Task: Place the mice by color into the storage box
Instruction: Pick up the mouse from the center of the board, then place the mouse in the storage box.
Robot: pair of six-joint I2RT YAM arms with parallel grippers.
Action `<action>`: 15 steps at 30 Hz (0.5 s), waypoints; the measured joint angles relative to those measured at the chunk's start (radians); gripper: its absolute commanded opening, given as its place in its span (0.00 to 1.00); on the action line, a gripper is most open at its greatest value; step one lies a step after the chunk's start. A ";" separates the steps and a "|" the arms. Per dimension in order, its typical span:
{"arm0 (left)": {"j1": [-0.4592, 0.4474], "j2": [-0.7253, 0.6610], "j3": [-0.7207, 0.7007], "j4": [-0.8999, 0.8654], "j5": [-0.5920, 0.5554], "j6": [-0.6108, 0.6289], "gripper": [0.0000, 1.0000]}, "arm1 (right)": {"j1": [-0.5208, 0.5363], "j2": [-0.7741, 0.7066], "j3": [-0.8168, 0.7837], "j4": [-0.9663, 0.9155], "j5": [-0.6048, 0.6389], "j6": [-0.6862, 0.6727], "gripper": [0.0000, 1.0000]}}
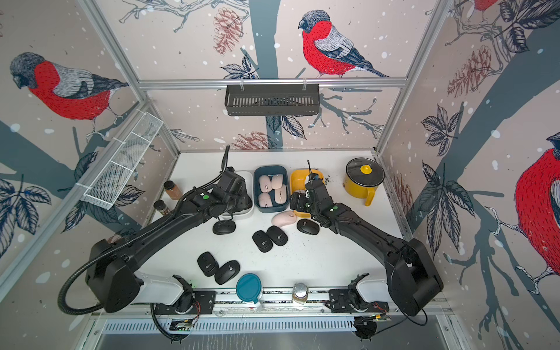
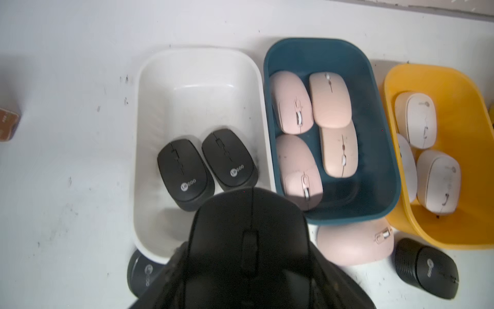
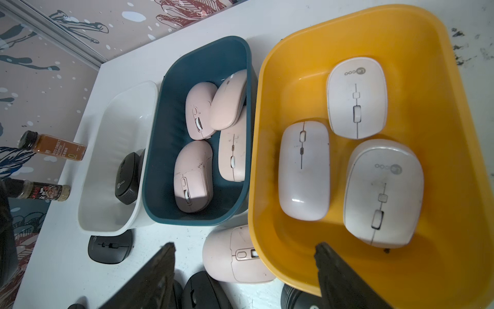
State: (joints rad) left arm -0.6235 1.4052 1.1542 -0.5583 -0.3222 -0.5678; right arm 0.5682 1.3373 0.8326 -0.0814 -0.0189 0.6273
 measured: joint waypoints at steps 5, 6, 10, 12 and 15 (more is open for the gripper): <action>0.061 0.062 0.038 0.053 0.009 0.035 0.57 | -0.007 -0.002 0.013 -0.016 0.003 -0.003 0.82; 0.075 0.075 0.044 0.063 0.011 0.049 0.57 | -0.010 -0.003 0.014 -0.021 0.003 -0.003 0.82; 0.121 0.129 0.066 0.087 0.029 0.073 0.57 | -0.021 -0.021 0.014 -0.033 0.004 -0.003 0.83; 0.140 0.157 0.073 0.097 0.035 0.078 0.57 | -0.029 -0.029 0.013 -0.034 0.004 -0.004 0.82; 0.166 0.197 0.086 0.107 0.042 0.082 0.57 | -0.040 -0.031 0.011 -0.039 0.004 -0.006 0.83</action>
State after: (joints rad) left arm -0.4576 1.6024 1.2400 -0.4511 -0.2802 -0.4862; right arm 0.5278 1.3060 0.8433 -0.1207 -0.0151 0.6216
